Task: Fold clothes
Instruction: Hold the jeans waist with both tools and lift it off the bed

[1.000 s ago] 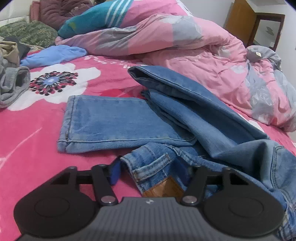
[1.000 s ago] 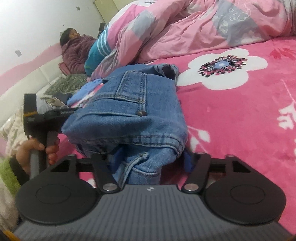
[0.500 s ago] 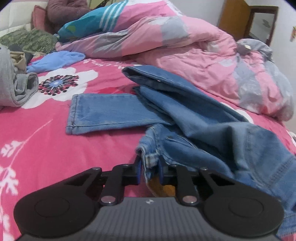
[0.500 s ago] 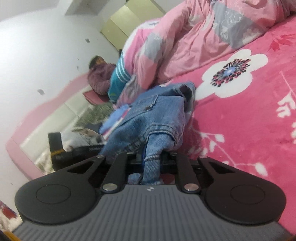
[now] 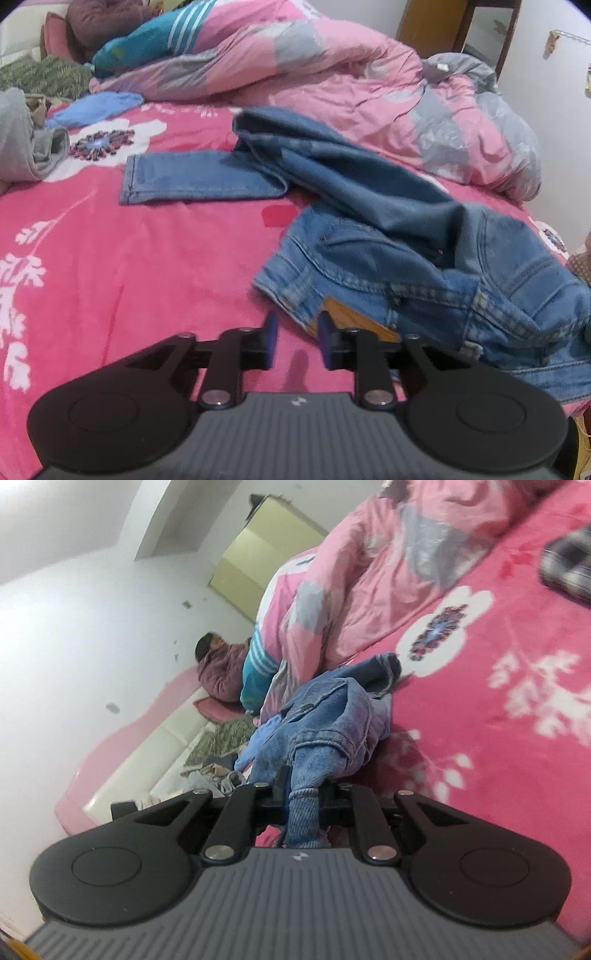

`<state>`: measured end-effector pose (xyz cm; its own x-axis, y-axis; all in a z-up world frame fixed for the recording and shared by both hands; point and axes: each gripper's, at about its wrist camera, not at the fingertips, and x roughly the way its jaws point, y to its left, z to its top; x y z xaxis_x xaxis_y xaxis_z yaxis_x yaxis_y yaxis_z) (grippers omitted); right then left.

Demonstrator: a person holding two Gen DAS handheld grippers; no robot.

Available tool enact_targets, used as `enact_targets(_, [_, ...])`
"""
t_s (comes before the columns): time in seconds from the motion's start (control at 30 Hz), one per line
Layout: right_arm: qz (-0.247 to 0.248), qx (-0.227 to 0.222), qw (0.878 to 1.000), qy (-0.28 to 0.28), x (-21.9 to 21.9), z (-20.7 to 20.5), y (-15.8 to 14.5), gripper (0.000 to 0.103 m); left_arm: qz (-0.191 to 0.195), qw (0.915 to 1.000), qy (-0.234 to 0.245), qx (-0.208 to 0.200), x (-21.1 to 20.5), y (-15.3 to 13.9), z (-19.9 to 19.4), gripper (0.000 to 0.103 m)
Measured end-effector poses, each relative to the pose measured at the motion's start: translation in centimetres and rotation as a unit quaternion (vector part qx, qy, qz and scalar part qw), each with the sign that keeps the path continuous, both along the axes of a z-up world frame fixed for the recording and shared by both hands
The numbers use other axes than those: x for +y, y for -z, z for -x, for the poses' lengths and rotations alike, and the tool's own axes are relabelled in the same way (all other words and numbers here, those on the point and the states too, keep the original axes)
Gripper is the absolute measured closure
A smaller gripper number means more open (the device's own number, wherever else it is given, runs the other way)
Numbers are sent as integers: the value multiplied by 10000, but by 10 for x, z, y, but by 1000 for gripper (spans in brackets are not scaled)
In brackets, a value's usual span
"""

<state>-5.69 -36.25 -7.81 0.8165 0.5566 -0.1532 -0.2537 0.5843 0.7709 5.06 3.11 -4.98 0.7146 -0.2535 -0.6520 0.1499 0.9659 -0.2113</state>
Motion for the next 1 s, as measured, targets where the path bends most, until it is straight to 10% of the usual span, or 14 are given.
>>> enact_targets(0.07, [-112,134,9997,171,-9,6,10,93,-2,10000,5,-53,-3,-2,-3,41])
enact_targets(0.27, [-196,433,9984,315,-14,1,28,92,125,9999,22,-20,-15,5,-38,33])
enact_targets(0.9, [-393,591,9972,237,-22,-8,61,73,-716,9967,-376,69,-44,14,-53,82])
enact_targets(1.0, [-386,447,9979,265,-22,-6,57,87,-642,9971,-419,15,-44,6,-45,84])
